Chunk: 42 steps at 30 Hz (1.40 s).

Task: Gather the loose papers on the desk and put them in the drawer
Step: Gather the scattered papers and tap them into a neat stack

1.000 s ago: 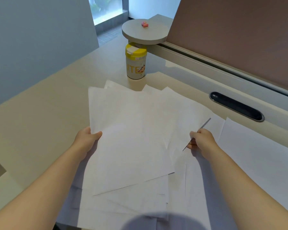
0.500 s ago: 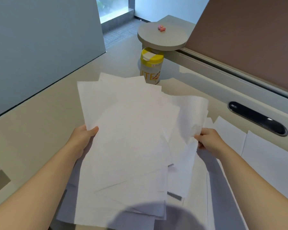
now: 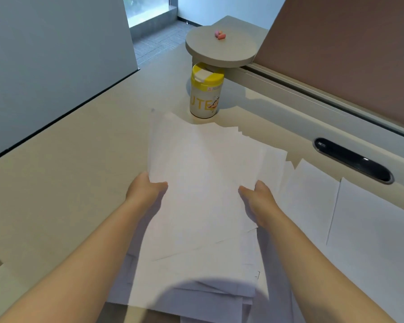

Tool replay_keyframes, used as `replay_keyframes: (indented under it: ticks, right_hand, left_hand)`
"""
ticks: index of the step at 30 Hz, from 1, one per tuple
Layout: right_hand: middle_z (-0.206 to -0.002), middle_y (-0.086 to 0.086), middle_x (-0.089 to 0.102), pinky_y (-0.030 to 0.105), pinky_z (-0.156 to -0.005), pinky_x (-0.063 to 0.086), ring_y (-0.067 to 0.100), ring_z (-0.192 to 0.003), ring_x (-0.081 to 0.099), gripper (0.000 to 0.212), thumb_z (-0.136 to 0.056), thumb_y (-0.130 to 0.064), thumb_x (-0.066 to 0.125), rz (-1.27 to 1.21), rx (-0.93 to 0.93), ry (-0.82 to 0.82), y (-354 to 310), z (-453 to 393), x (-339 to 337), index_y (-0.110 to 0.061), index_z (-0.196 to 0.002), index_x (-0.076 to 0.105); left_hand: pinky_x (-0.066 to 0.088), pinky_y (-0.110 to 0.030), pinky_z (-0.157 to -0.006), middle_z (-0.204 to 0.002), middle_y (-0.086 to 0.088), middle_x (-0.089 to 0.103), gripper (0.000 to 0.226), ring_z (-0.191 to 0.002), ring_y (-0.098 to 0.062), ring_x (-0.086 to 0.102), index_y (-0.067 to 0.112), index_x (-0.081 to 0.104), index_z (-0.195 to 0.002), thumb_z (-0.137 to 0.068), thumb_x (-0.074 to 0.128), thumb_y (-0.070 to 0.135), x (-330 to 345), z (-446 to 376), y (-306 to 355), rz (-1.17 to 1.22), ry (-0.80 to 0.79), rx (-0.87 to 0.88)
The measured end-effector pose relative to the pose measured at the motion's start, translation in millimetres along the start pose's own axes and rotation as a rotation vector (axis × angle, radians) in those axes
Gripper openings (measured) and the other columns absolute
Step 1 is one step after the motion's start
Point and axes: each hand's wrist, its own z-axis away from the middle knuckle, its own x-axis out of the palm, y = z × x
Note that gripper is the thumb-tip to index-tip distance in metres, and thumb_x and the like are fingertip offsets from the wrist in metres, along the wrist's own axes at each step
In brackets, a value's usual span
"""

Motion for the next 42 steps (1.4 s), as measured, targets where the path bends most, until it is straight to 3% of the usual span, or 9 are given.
replay_keyframes:
  ticks: [4, 9, 13, 18, 22, 29, 33, 38, 42]
  right_hand:
    - [-0.101, 0.010, 0.058, 0.031, -0.077, 0.043, 0.027, -0.097, 0.052, 0.018, -0.086, -0.008, 0.048, 0.327, -0.107, 0.205, -7.1, 7.3, -15.7, -0.006, -0.100, 0.058]
    - [-0.139, 0.017, 0.043, 0.037, -0.098, 0.039, 0.034, -0.126, 0.044, 0.047, -0.088, -0.010, 0.051, 0.276, -0.030, 0.318, -7.8, 6.1, -39.0, 0.002, -0.132, 0.040]
    - [-0.070, 0.006, 0.052, 0.030, -0.076, 0.043, 0.023, -0.076, 0.053, 0.014, -0.088, -0.009, 0.052, 0.048, -0.034, 0.262, -7.4, 11.3, -36.2, -0.003, -0.075, 0.048]
    - [-0.073, -0.005, 0.065, 0.024, -0.069, 0.050, 0.007, -0.071, 0.063, 0.008, -0.089, -0.003, 0.051, -0.070, -0.002, -0.026, -6.0, 18.3, -23.7, -0.009, -0.093, 0.053]
    - [-0.094, 0.006, 0.063, 0.029, -0.065, 0.051, 0.023, -0.083, 0.061, 0.034, -0.084, 0.013, 0.044, 0.006, 0.004, -0.229, -11.1, 27.4, -9.7, -0.011, -0.108, 0.052]
    - [-0.100, 0.009, 0.061, 0.028, -0.065, 0.050, 0.027, -0.087, 0.059, 0.043, -0.083, 0.014, 0.040, -0.018, -0.079, -0.210, -29.3, 43.2, 11.2, -0.006, -0.121, 0.049]
    - [-0.081, 0.001, 0.062, 0.017, -0.048, 0.051, 0.016, -0.068, 0.059, 0.032, -0.085, 0.010, 0.038, -0.067, -0.098, -0.184, -36.9, 59.4, -11.0, -0.012, -0.104, 0.052]
    - [-0.080, 0.001, 0.061, 0.020, -0.049, 0.048, 0.016, -0.067, 0.058, 0.027, -0.086, 0.006, 0.037, -0.029, -0.114, -0.156, -27.1, 86.6, -58.6, -0.011, -0.104, 0.050]
    - [-0.083, 0.002, 0.061, 0.018, -0.049, 0.051, 0.016, -0.069, 0.059, 0.031, -0.084, 0.008, 0.040, 0.020, -0.108, -0.067, -0.3, 111.2, -111.1, -0.008, -0.108, 0.051]
  left_hand:
    - [0.039, -0.030, -0.081, -0.118, -0.023, 0.062, 0.033, -0.108, -0.033, 0.059, -0.006, 0.057, -0.115, -0.082, 0.055, -0.006, -3.4, 4.8, 2.8, 0.014, -0.018, 0.046]
    - [0.036, -0.029, -0.082, -0.113, -0.020, 0.060, 0.031, -0.099, -0.025, 0.054, -0.008, 0.054, -0.116, -0.085, 0.052, -0.004, 3.6, 6.3, 5.1, 0.070, -0.014, 0.100]
    - [0.038, -0.030, -0.081, -0.108, -0.025, 0.064, 0.024, -0.106, -0.036, 0.060, -0.008, 0.059, -0.106, -0.084, 0.052, -0.001, 18.6, 4.5, 12.5, 0.058, -0.035, 0.095]
    - [0.038, -0.030, -0.079, -0.116, -0.026, 0.063, 0.028, -0.110, -0.037, 0.058, -0.006, 0.059, -0.111, -0.087, 0.050, 0.005, 19.6, 1.3, 20.0, 0.055, -0.009, 0.063]
    - [0.040, -0.034, -0.093, -0.123, -0.023, 0.059, 0.031, -0.117, -0.036, 0.054, -0.006, 0.056, -0.117, -0.089, 0.048, 0.006, -3.5, -2.5, 14.0, 0.124, 0.017, 0.006]
    - [0.039, -0.034, -0.093, -0.121, -0.011, 0.057, 0.033, -0.108, -0.023, 0.052, -0.002, 0.051, -0.122, -0.090, 0.050, 0.005, -46.8, 17.3, 8.6, 0.182, -0.157, -0.019]
    - [0.034, -0.026, -0.089, -0.096, -0.007, 0.063, 0.008, -0.096, -0.017, 0.057, 0.010, 0.055, -0.082, -0.088, 0.052, 0.006, -49.9, 41.7, 13.8, 0.203, -0.240, -0.035]
    - [0.042, -0.022, -0.091, -0.119, -0.012, 0.056, 0.041, -0.080, -0.013, 0.061, -0.007, 0.043, -0.127, -0.086, 0.042, -0.014, -8.1, 88.4, 19.6, 0.343, -0.388, -0.049]
    - [0.038, -0.028, -0.094, -0.139, -0.024, 0.046, 0.047, -0.108, -0.024, 0.048, -0.010, 0.040, -0.130, -0.084, 0.039, -0.020, 32.0, 128.5, 16.7, 0.400, -0.364, -0.023]
